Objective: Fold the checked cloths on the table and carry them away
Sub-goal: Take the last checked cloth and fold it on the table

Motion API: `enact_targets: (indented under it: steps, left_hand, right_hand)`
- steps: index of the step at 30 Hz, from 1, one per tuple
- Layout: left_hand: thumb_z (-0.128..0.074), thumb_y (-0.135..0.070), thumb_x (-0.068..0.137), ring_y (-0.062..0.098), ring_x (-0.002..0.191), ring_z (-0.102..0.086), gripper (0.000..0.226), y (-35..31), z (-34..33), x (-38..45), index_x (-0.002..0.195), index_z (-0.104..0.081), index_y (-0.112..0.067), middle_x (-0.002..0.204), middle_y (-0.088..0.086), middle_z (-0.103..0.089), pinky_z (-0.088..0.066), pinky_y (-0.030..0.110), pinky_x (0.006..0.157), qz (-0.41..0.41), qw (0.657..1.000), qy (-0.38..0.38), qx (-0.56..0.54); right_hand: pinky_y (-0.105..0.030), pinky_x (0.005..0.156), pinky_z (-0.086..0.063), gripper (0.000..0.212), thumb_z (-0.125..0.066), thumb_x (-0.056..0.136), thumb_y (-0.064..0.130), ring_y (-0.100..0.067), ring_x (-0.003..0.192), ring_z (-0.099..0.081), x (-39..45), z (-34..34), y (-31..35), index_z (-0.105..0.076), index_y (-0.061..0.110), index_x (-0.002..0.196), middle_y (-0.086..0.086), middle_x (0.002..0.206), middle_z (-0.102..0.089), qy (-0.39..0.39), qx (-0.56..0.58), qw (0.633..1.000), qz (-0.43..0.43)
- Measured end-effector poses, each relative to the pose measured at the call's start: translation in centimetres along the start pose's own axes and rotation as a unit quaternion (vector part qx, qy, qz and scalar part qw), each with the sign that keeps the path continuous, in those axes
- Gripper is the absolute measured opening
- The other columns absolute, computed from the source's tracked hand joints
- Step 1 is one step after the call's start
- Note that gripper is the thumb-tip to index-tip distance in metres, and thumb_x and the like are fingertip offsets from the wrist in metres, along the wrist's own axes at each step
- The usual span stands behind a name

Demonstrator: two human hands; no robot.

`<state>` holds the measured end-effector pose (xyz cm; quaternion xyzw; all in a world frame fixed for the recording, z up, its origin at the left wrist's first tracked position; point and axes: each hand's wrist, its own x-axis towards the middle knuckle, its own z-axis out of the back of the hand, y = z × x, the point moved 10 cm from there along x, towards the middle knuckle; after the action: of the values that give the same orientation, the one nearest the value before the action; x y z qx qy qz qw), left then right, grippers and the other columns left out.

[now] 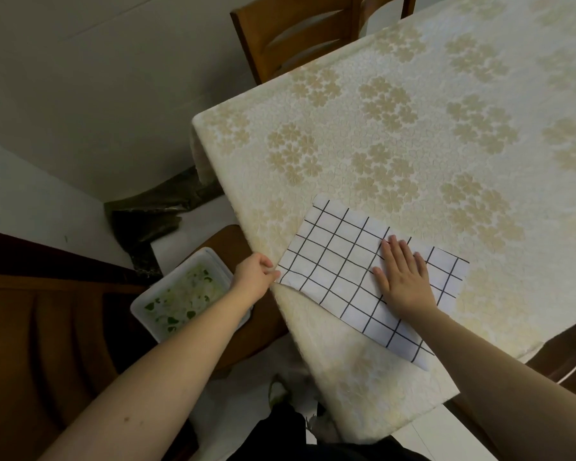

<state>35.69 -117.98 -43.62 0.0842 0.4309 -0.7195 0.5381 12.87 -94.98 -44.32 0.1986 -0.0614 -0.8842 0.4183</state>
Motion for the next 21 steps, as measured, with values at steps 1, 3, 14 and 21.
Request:
enact_targets:
  steps: [1, 3, 14, 21]
  left_hand:
    - [-0.071, -0.026, 0.088, 0.019, 0.087, -0.063, 0.017, -0.1, 0.0, -0.1, 0.095, -0.057, -0.020, 0.092, 0.000, -0.064, -0.043, 0.023, 0.062, -0.003, 1.000, -0.014, 0.005]
    - [-0.066, -0.022, 0.091, 0.020, 0.088, -0.063, 0.009, -0.5, 0.4, -0.3, 0.092, -0.057, -0.021, 0.087, -0.003, -0.061, -0.040, 0.022, 0.059, -0.016, 0.999, -0.044, 0.019]
    - [-0.039, -0.029, 0.101, 0.020, 0.143, -0.032, 0.045, -9.6, -6.0, -3.8, 0.145, -0.042, -0.018, 0.154, 0.001, -0.038, -0.021, 0.036, 0.116, -0.359, 0.880, -0.053, 0.306]
    - [0.001, -0.048, 0.096, 0.015, 0.151, 0.010, 0.062, -9.1, -11.0, -1.9, 0.152, 0.012, -0.025, 0.162, -0.005, 0.015, 0.009, 0.035, 0.120, -0.351, 0.837, -0.018, 0.419]
  right_hand:
    - [-0.036, 0.120, 0.014, 0.067, 0.001, 0.096, 0.057, -0.011, 0.147, 0.022, 0.0, 0.1, 0.1, 0.011, 0.026, 0.154, 0.004, 0.162, 0.017, -0.006, -0.005, 1.000, -0.002]
    - [-0.038, 0.119, 0.014, 0.066, -0.001, 0.097, 0.057, -0.012, 0.147, 0.021, -0.1, 0.1, 0.1, 0.008, 0.027, 0.155, 0.005, 0.162, 0.016, -0.014, -0.015, 1.000, -0.008]
    - [-0.042, 0.121, 0.002, 0.062, -0.023, 0.102, 0.043, -0.021, 0.151, -0.006, -0.7, 0.5, 5.2, -0.012, 0.017, 0.156, -0.002, 0.163, -0.007, -0.095, -0.013, 0.995, 0.027]
    - [-0.043, 0.119, -0.011, 0.057, -0.026, 0.102, 0.036, -0.023, 0.150, -0.014, -1.6, -1.7, 7.8, -0.025, 0.009, 0.153, -0.008, 0.161, -0.020, -0.094, 0.002, 0.995, 0.041]
